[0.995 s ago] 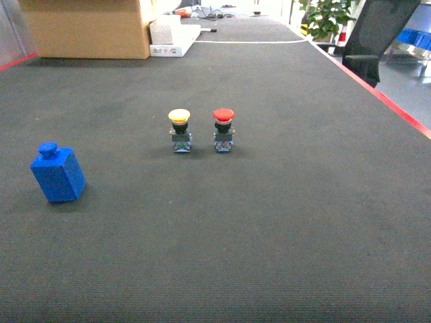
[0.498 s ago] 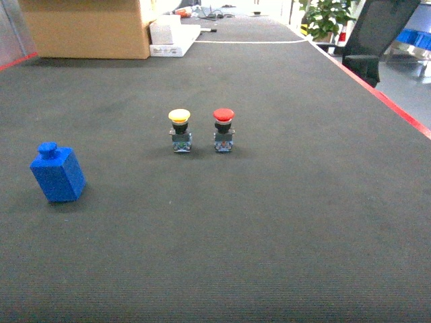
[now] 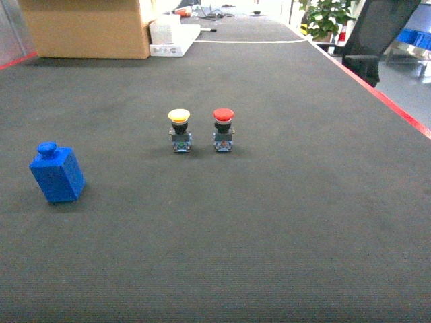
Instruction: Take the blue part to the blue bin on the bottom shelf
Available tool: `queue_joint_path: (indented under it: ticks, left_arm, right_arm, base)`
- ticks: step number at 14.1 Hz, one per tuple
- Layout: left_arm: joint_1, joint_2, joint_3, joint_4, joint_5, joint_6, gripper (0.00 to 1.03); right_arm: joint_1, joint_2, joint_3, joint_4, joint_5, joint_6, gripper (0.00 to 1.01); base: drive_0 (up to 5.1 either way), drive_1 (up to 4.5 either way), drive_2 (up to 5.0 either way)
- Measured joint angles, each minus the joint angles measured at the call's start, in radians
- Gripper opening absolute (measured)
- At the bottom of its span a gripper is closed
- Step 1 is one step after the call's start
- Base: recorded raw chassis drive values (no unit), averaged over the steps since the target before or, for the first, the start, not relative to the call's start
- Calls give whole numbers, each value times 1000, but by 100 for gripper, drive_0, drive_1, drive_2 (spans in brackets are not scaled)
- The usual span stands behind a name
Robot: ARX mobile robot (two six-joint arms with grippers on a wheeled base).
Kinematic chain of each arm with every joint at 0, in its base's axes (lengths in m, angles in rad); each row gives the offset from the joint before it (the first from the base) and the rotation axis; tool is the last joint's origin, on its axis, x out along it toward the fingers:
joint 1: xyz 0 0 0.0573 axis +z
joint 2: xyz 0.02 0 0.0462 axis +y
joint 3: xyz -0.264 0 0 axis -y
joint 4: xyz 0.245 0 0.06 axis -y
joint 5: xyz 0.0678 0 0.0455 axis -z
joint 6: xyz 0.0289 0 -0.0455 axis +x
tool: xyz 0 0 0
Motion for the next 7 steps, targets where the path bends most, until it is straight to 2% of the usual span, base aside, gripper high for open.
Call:
queue_joint_path:
  ticks: [2, 4, 7]
  left_arm:
    - [2, 326, 114, 182, 37, 3, 98]
    - [43, 603, 245, 229, 51, 3, 98]
    - [76, 793, 380, 239, 69, -6, 98]
  right_arm:
    - [0, 0, 0, 0, 0, 0, 98]
    - [0, 0, 0, 0, 0, 0, 98]
    - [0, 0, 0, 0, 0, 0, 98]
  base:
    - [0, 0, 0]
    - [0, 0, 0]
    - [0, 0, 0]
